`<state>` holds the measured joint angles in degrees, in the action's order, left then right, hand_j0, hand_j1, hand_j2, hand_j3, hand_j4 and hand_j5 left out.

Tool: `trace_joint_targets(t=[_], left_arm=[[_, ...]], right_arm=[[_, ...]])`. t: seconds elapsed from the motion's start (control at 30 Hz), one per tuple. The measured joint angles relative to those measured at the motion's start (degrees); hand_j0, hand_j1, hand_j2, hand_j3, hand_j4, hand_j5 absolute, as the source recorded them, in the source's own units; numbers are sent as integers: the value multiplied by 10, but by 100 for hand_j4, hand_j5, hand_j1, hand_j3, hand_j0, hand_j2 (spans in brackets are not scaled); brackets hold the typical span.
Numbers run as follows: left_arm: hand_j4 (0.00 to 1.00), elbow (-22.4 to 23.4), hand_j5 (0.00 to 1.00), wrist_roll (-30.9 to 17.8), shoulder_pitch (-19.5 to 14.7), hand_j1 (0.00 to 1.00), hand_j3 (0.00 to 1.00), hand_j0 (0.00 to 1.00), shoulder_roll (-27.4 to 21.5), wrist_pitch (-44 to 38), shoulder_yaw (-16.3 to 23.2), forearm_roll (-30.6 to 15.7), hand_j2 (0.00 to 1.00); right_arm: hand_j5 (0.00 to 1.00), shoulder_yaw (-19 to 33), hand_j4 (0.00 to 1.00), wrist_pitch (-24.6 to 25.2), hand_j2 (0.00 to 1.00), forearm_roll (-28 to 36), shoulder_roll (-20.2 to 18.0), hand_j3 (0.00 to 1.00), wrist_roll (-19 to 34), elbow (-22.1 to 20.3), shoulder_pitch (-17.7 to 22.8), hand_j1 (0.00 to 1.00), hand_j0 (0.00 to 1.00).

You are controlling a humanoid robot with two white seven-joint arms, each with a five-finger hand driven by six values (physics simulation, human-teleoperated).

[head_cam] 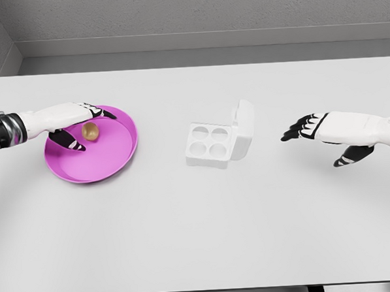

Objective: Pack egg into the box and close the box lid

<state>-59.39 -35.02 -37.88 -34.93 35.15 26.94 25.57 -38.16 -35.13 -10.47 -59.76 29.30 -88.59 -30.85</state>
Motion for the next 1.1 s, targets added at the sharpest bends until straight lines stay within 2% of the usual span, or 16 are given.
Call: trace_joint_targets(t=[0.5,1.1], left_arm=[[90,20,90,0,-5,90,90,90,5,0,0,0,90],[79,25,79,0,-4,79,79,79,7,0,1,-3,79]], right_arm=[[100,-1,100,0,100,0,-3,100,2,1,0,100,100],[100,-3,100,0,100,0,-5,100,2,1,-1,100,100]])
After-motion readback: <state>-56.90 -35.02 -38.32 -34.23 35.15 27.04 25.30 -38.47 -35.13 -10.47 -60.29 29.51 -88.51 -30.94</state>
